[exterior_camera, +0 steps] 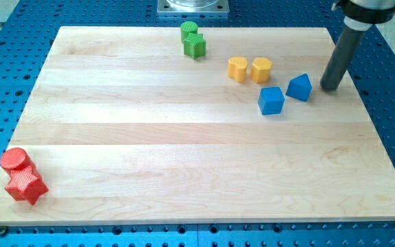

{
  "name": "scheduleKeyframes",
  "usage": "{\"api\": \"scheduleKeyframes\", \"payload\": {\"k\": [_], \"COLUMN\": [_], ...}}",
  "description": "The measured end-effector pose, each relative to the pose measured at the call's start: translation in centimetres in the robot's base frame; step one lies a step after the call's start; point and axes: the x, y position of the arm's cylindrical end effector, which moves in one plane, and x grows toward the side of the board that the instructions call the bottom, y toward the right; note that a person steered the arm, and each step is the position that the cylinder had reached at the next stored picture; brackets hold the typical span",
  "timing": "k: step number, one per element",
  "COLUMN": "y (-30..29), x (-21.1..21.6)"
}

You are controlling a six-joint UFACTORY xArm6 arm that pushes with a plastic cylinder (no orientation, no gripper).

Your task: Make a diagonal line out of blue blocks and the yellow heart

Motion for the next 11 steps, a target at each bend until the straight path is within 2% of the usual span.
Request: {"api": "scheduleKeyframes", "payload": {"k": [1,2,3,4,5,7,8,9,11], "y": [-8.3,-10.3,-8.7,-13.5,-16.5,-18.9,-18.7,-16.9,-10.1], "x": [0.8,0.8,2.9,3.0,1.1,3.7,8.4,11.2,10.1]}}
